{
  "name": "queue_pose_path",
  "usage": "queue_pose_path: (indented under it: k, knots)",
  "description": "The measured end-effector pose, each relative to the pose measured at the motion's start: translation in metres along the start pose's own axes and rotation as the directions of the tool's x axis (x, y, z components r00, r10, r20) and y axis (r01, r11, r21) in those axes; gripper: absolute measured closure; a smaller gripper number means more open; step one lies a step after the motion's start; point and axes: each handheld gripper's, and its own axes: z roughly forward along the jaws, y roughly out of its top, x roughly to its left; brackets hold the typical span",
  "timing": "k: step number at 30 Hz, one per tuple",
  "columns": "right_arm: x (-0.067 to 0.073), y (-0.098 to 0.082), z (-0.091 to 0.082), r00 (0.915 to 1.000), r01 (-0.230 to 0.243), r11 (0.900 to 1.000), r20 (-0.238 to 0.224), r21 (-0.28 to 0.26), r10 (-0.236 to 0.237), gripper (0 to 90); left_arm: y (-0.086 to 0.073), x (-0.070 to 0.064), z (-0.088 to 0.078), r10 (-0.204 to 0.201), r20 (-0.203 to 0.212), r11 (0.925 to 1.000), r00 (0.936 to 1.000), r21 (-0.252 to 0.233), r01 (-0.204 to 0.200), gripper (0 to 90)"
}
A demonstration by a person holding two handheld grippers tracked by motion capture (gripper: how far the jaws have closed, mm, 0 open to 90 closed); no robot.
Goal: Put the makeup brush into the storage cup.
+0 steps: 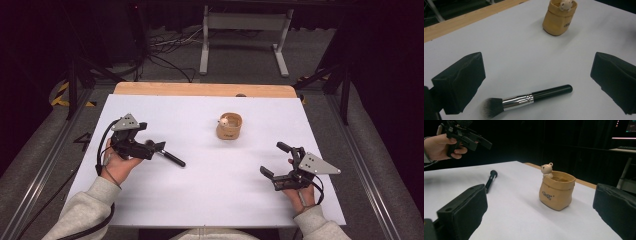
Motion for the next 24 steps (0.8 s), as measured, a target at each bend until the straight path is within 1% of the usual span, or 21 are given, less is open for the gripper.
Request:
queue_pose_path:
  k: [2,3,6,7,8,9,12,14,16,18,19,20,24]
  knots:
    - [-0.001,0.000,0.000,1.0000,-0.005,1.000,0.000,0.002,0.005,0.0,0.002,0.002,0.001,0.006,0.005,0.9998,1.0000,0.019,-0.006,0.1]
    - [-0.001,0.000,0.000,1.0000,-0.009,1.000,-0.002,0.003,0.009,0.0,0.003,0.003,0.001,0.012,0.016,0.9994,0.9998,0.032,-0.012,0.1]
    - [-0.002,0.000,-0.002,0.9999,-0.012,1.000,-0.001,0.005,0.012,0.0,0.007,0.006,0.003,0.035,0.028,0.9978,0.9990,0.056,-0.036,0.2]
    - [-0.002,0.000,-0.002,0.9999,-0.013,1.000,0.000,0.005,0.013,0.0,0.008,0.007,0.003,0.053,0.027,0.9962,0.9982,0.068,-0.055,0.3]
    - [-0.002,0.001,-0.003,0.9999,-0.012,1.000,-0.001,0.003,0.012,0.0,0.010,0.008,0.004,0.072,0.034,0.9939,0.9968,0.081,-0.075,0.3]
    - [-0.002,0.001,-0.003,0.9999,-0.016,1.000,-0.002,0.003,0.016,0.0,0.011,0.009,0.004,0.083,0.046,0.9925,0.9955,0.086,-0.087,1.0]
    - [-0.002,0.001,-0.003,0.9998,-0.018,1.000,-0.002,0.005,0.018,0.0,0.015,0.009,0.007,0.111,0.070,0.9849,0.9914,0.126,-0.119,2.3]
    - [-0.002,0.001,-0.004,0.9998,-0.021,1.000,-0.004,0.003,0.021,0.0,0.017,0.010,0.011,0.133,0.082,0.9761,0.9877,0.162,-0.145,2.9]
    - [-0.002,0.001,-0.004,0.9997,-0.024,1.000,-0.006,0.004,0.024,0.0,0.019,0.010,0.014,0.140,0.089,0.9686,0.9862,0.194,-0.155,3.2]
    - [-0.003,0.001,-0.004,0.9995,-0.030,1.000,-0.007,0.006,0.030,0.0,0.020,0.010,0.017,0.150,0.096,0.9618,0.9841,0.217,-0.167,3.1]
    - [-0.003,0.001,-0.004,0.9994,-0.035,0.999,-0.006,0.007,0.035,0.0,0.020,0.010,0.018,0.152,0.098,0.9601,0.9835,0.222,-0.170,3.1]
    - [-0.003,0.001,-0.004,0.9994,-0.035,0.999,-0.006,0.007,0.035,0.0,0.020,0.010,0.018,0.152,0.098,0.9601,0.9835,0.222,-0.170,3.1]
    - [-0.004,0.000,-0.004,0.9987,-0.050,0.999,-0.008,0.010,0.050,0.0,0.025,0.013,0.021,0.168,0.118,0.9460,0.9787,0.260,-0.193,3.2]
